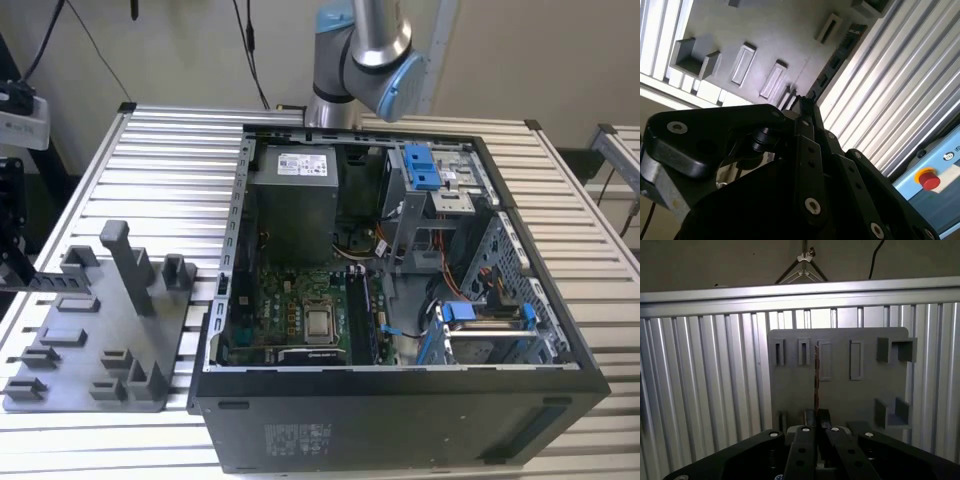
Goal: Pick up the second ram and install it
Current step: 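Pick up the second ram and move it above second insertion slot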
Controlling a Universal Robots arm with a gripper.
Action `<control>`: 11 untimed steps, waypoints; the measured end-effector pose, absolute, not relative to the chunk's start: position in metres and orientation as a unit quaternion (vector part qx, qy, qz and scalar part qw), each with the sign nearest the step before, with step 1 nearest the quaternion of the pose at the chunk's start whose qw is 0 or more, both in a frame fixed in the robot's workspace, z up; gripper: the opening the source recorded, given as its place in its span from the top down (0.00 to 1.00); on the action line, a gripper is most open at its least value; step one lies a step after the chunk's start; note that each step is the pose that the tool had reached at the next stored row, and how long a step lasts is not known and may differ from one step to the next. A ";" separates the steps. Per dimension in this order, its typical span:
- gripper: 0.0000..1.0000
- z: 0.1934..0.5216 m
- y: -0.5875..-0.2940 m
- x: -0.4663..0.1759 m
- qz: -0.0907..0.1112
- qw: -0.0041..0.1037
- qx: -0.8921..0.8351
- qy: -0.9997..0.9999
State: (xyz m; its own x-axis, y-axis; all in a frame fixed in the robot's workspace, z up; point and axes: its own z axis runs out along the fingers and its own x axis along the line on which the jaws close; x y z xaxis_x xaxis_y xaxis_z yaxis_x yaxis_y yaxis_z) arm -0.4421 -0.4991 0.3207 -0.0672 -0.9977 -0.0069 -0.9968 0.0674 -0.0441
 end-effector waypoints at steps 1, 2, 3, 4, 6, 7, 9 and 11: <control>0.86 0.321 -0.499 -0.442 -0.014 0.018 -0.683 0.730; 0.86 0.322 -0.499 -0.442 -0.014 0.018 -0.683 0.730; 0.86 0.322 -0.499 -0.443 -0.014 0.018 -0.683 0.730; 0.86 0.323 -0.499 -0.443 -0.014 0.018 -0.683 0.730; 0.86 0.324 -0.498 -0.443 -0.015 0.018 -0.683 0.730; 0.86 0.324 -0.498 -0.443 -0.015 0.019 -0.683 0.730; 0.86 0.325 -0.498 -0.444 -0.015 0.019 -0.683 0.730; 0.86 0.326 -0.498 -0.444 -0.015 0.019 -0.683 0.730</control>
